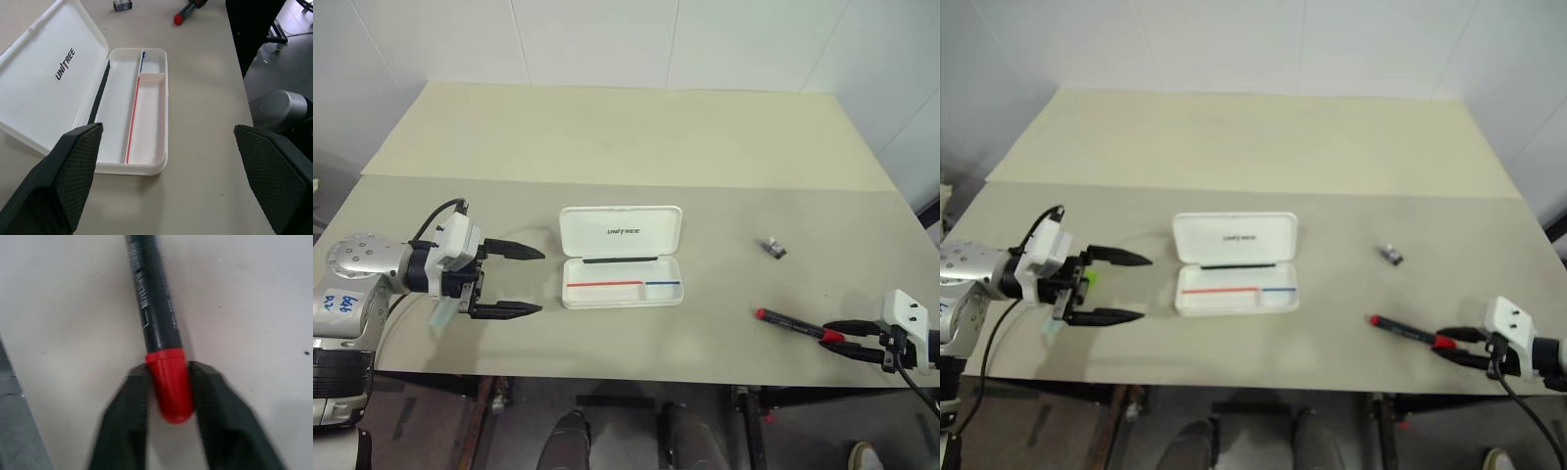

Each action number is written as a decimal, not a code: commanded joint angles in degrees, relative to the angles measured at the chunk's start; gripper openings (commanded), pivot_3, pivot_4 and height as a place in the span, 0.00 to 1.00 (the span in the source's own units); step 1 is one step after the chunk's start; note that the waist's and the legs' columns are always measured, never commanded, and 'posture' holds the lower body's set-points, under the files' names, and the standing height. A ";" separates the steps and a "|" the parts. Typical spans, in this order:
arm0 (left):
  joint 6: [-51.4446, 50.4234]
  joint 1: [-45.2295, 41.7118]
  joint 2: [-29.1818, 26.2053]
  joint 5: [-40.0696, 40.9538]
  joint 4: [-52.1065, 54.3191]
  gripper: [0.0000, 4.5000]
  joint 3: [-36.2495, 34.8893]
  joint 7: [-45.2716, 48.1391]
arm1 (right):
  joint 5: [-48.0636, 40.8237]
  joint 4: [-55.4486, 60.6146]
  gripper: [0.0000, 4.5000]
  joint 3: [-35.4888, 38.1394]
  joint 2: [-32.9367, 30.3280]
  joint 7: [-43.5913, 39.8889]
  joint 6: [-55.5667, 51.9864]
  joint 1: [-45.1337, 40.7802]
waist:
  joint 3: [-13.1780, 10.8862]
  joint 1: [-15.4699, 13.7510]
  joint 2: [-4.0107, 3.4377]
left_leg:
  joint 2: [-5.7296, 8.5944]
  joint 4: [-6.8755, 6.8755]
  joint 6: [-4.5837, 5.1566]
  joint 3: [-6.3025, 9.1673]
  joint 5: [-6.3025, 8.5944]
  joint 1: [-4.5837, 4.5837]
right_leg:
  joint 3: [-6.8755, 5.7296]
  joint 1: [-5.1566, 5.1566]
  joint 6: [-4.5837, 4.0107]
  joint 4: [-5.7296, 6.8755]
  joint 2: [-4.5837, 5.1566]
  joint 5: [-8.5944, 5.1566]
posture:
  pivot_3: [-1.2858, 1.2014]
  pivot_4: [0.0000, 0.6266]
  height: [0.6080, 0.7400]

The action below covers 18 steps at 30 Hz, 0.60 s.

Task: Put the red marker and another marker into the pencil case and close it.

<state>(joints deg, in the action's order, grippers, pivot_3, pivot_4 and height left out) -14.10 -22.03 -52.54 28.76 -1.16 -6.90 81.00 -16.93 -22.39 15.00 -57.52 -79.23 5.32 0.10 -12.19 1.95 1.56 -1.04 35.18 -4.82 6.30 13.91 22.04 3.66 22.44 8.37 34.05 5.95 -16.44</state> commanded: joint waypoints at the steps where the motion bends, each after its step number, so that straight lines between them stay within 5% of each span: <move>1: 1.19 0.27 -1.05 -0.24 -0.65 1.00 -2.00 -0.01 | 0.41 1.05 0.12 -1.60 0.32 -0.10 -0.72 -0.53 | 0.01 0.15 0.01 | 0.00 0.00 0.00 0.00 -0.01 -0.01 | 0.00 0.00 -0.01 0.01 0.00 0.01 | 0.52 0.24 1.00; 12: 3.81 -0.72 -1.55 -1.90 -4.60 1.00 -3.36 -1.05 | -3.67 20.17 0.12 -6.35 2.59 2.17 -8.87 -10.45 | -0.09 1.03 -0.17 | 0.00 -0.02 -0.02 -0.02 -0.08 -0.09 | 0.09 0.10 0.11 0.31 -0.01 0.07 | 0.52 0.24 1.00; 18: 3.74 1.45 -0.96 -1.34 -2.87 1.00 -4.34 -2.28 | -3.96 29.47 0.12 -15.99 6.67 1.46 -14.96 -23.46 | -0.09 0.87 -0.17 | 0.00 -0.05 -0.06 -0.02 -0.05 0.02 | 0.09 0.21 0.48 0.32 -0.01 0.22 | 0.52 0.24 1.00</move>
<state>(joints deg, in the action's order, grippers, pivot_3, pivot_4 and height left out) -10.93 -21.14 -52.91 26.82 -5.14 -9.34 79.13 -20.33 4.69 0.44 -51.34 -77.39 -8.25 -21.31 -12.29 2.82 1.39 -1.04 35.13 -4.89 6.28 13.87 22.10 3.75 22.69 8.85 34.36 5.94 -16.22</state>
